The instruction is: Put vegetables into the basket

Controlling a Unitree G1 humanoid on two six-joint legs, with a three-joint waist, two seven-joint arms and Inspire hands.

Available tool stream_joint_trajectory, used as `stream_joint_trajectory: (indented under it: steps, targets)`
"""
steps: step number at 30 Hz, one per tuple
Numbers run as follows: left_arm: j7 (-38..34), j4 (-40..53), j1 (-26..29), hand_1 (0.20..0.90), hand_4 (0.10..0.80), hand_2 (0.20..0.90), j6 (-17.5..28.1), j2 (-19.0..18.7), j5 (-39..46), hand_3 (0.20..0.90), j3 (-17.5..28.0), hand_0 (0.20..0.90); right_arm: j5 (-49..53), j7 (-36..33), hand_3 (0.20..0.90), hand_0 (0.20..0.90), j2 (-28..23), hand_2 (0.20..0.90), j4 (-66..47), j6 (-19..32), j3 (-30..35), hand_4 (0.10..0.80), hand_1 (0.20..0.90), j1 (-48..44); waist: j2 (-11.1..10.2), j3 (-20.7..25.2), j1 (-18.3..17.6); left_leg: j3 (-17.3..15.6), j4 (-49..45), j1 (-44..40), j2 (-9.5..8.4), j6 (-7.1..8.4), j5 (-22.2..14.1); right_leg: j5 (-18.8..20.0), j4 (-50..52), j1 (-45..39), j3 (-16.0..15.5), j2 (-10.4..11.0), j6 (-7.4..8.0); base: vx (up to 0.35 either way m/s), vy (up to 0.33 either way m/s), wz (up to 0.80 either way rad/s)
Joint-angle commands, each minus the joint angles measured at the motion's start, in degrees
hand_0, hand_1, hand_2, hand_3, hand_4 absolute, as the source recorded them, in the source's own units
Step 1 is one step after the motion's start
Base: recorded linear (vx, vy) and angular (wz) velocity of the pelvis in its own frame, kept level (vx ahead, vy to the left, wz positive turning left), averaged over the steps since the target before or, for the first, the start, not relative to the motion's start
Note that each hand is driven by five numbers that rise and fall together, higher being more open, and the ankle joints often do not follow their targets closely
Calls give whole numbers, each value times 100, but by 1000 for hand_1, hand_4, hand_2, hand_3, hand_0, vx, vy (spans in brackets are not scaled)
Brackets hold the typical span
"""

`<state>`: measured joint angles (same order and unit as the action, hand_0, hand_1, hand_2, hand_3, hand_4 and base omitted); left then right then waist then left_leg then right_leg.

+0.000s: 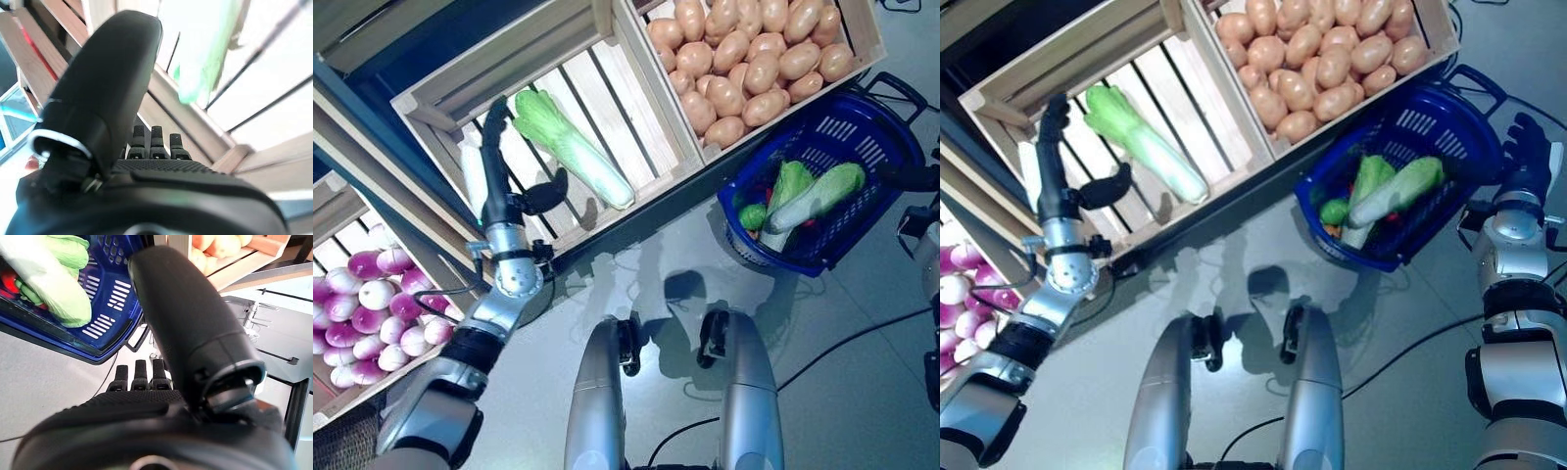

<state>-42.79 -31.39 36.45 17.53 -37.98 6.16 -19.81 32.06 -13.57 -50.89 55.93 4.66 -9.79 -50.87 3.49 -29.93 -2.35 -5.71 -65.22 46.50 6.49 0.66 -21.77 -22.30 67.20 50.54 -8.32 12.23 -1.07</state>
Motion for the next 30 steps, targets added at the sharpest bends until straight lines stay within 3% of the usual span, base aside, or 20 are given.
stream_joint_trajectory:
  steps: [1,5,11,17,23,30]
  targets:
    - [-483,-76,743,900,800,900,-38,-684,-838,900,122,900,154,232,900,900,-324,900,-266,712,-97,800,900,-482,-73,62,-97,-243,191,-315,49,-170,-211,101,-460,-669,-109,34,-110,13,30,-4]
    - [-406,-490,1251,900,800,900,-665,-1285,-1566,900,-304,900,247,525,900,900,-398,900,-441,718,-183,800,900,-394,-58,80,-199,-322,124,-285,162,-141,-186,110,-401,-592,-62,31,-93,20,48,-2]
    - [46,-1134,1823,900,800,900,-983,-1825,-2316,900,-1114,900,236,801,900,900,-461,900,-274,722,-419,800,900,-416,19,47,-299,-421,88,-212,240,-126,-198,133,-383,-431,30,16,-62,-13,79,-5]
    - [341,-1587,2205,900,800,900,-926,-2014,-2992,900,-1780,900,383,928,900,900,-560,900,177,873,-592,800,900,-626,72,16,-341,-483,116,-94,287,-128,-193,183,-412,-260,90,3,-20,-30,76,-9]
    - [704,-1848,2793,900,800,900,-690,-2205,-3331,900,-2735,900,365,1050,900,900,-674,900,507,990,-883,800,900,-873,102,13,-363,-485,62,159,306,-144,-210,237,-400,-2,117,4,40,-44,45,-6]
    - [865,-1926,3127,900,800,900,-611,-2274,-3459,900,-3215,900,387,1034,900,900,-698,900,529,1035,-1152,800,900,-1047,105,13,-348,-431,75,509,278,-145,-187,338,-440,336,148,-35,113,-46,49,-5]
